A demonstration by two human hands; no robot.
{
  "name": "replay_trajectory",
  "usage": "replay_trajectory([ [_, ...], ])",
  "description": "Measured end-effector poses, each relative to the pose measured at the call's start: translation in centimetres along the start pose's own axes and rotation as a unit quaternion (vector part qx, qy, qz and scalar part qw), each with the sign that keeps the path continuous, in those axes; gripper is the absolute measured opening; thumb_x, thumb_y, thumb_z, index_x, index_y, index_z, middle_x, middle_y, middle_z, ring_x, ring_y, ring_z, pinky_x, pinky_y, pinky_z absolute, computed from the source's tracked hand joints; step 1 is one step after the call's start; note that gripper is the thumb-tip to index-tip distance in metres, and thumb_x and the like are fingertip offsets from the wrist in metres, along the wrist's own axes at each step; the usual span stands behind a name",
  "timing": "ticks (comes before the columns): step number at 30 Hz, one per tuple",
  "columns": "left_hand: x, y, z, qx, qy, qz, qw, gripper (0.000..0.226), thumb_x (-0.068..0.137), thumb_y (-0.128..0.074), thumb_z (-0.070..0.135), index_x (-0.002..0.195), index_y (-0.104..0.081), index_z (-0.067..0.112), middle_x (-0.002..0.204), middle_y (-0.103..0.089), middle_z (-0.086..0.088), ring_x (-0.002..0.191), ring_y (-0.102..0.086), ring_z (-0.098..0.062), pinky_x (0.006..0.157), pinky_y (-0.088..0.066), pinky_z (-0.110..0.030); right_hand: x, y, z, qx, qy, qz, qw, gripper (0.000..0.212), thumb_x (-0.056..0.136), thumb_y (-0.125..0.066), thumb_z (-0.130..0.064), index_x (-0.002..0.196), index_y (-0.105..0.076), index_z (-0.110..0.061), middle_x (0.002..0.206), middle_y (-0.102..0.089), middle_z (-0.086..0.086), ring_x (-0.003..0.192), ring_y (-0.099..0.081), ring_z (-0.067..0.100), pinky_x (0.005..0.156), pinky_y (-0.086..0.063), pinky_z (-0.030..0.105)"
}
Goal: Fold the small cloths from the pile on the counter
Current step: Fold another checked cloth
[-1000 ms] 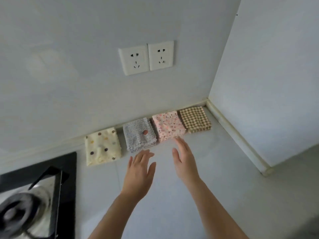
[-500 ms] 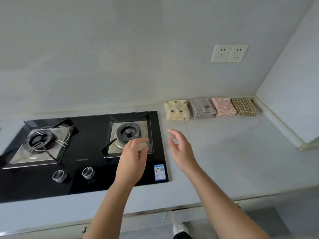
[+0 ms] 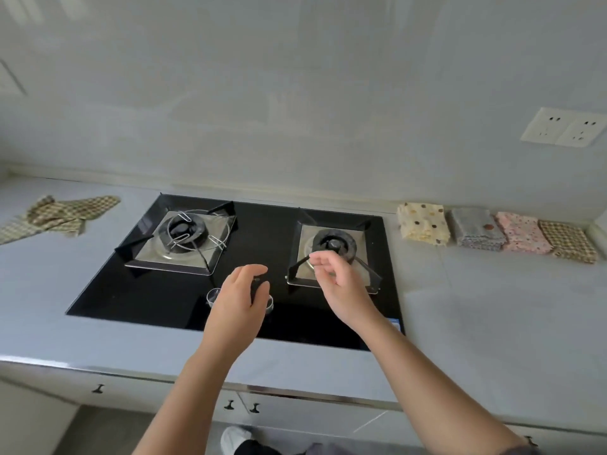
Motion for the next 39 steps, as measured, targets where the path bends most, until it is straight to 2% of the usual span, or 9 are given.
replay_trajectory([
  [5, 4.7, 5.1, -7.3, 0.025, 0.017, 0.006, 1.0, 0.028, 0.099, -0.046, 0.028, 0.127, -0.052, 0.026, 0.125, -0.052, 0.011, 0.075, -0.054, -0.002, 0.076, -0.045, -0.025, 5.7, -8.5, -2.0, 0.008, 0.002, -0.022, 1.0, 0.024, 0.099, -0.048, -0.015, 0.116, -0.061, -0.026, 0.115, -0.062, -0.018, 0.105, -0.055, -0.008, 0.087, -0.043, 0.009],
  [10, 8.8, 12.4, -15.0, 0.033, 0.05, 0.04, 0.997, 0.024, 0.097, -0.049, 0.026, 0.12, -0.055, 0.029, 0.12, -0.052, 0.018, 0.061, -0.049, -0.001, 0.065, -0.039, -0.017, 12.1, -18.8, -5.5, 0.037, -0.005, -0.073, 0.997, 0.022, 0.099, -0.049, -0.016, 0.115, -0.063, -0.024, 0.112, -0.063, -0.017, 0.102, -0.054, -0.012, 0.082, -0.043, 0.005],
  [13, 10.4, 17.0, -19.8, 0.024, 0.085, 0.091, 0.992, 0.022, 0.097, -0.051, 0.021, 0.118, -0.058, 0.026, 0.116, -0.055, 0.014, 0.083, -0.055, 0.002, 0.071, -0.037, -0.012, 15.2, -25.6, -8.6, 0.048, 0.009, -0.132, 0.99, 0.022, 0.099, -0.05, -0.015, 0.115, -0.064, -0.02, 0.111, -0.064, -0.013, 0.103, -0.056, -0.009, 0.085, -0.043, 0.006],
  [16, 10.7, 20.8, -24.2, 0.019, 0.139, 0.119, 0.983, 0.023, 0.097, -0.051, 0.019, 0.119, -0.059, 0.022, 0.119, -0.057, 0.008, 0.105, -0.054, -0.012, 0.086, -0.037, -0.021, 17.3, -31.4, -11.0, 0.032, 0.011, -0.186, 0.982, 0.021, 0.1, -0.049, -0.019, 0.115, -0.063, -0.022, 0.111, -0.063, -0.016, 0.103, -0.055, -0.007, 0.086, -0.043, 0.009],
  [21, 12.5, 25.8, -30.5, 0.045, 0.161, 0.129, 0.977, 0.024, 0.096, -0.052, 0.017, 0.119, -0.06, 0.018, 0.121, -0.059, 0.005, 0.112, -0.055, -0.016, 0.09, -0.04, -0.026, 20.8, -38.4, -14.3, 0.012, 0.013, -0.203, 0.979, 0.025, 0.098, -0.046, -0.014, 0.116, -0.064, -0.019, 0.115, -0.065, -0.011, 0.104, -0.057, 0.0, 0.088, -0.042, 0.009],
  [24, 15.0, 28.3, -34.9, 0.055, 0.151, 0.116, 0.98, 0.023, 0.096, -0.054, 0.016, 0.117, -0.061, 0.017, 0.119, -0.06, 0.003, 0.11, -0.056, -0.017, 0.088, -0.041, -0.027, 23.2, -43.0, -15.6, 0.004, 0.012, -0.202, 0.979, 0.024, 0.098, -0.047, -0.013, 0.115, -0.064, -0.018, 0.117, -0.065, -0.007, 0.104, -0.057, 0.004, 0.084, -0.039, 0.008],
  [28, 18.6, 31.7, -43.3, 0.096, 0.156, 0.071, 0.98, 0.021, 0.093, -0.057, 0.012, 0.113, -0.064, 0.013, 0.117, -0.063, -0.002, 0.107, -0.059, -0.021, 0.085, -0.044, -0.028, 26.6, -50.6, -16.1, -0.042, -0.016, -0.201, 0.978, 0.026, 0.097, -0.046, -0.013, 0.117, -0.062, -0.014, 0.121, -0.063, -0.001, 0.109, -0.057, 0.013, 0.087, -0.041, 0.018],
  [34, 24.3, 34.8, -55.6, 0.195, 0.201, -0.056, 0.958, 0.027, 0.092, -0.055, 0.016, 0.119, -0.06, 0.017, 0.129, -0.053, -0.002, 0.114, -0.052, -0.022, 0.084, -0.045, -0.033, 30.9, -62.0, -15.1, -0.226, -0.042, -0.244, 0.942, 0.032, 0.094, -0.049, -0.011, 0.126, -0.055, -0.012, 0.137, -0.044, 0.006, 0.123, -0.048, 0.024, 0.097, -0.045, 0.036],
  [39, 28.3, 34.9, -59.9, 0.33, 0.128, -0.141, 0.925, 0.044, 0.09, -0.055, 0.018, 0.133, -0.046, 0.02, 0.133, -0.047, -0.002, 0.116, -0.048, -0.025, 0.084, -0.045, -0.035, 33.2, -65.3, -14.6, -0.361, 0.005, -0.192, 0.912, 0.023, 0.092, -0.049, -0.006, 0.113, -0.057, -0.01, 0.126, -0.048, 0.009, 0.115, -0.048, 0.03, 0.084, -0.044, 0.038],
])
Point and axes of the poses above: each hand's wrist, its own x-axis towards the middle knuckle, its own y-axis out of the back of the hand, z = x × y, the point moved 8 cm from there along x, towards the middle knuckle
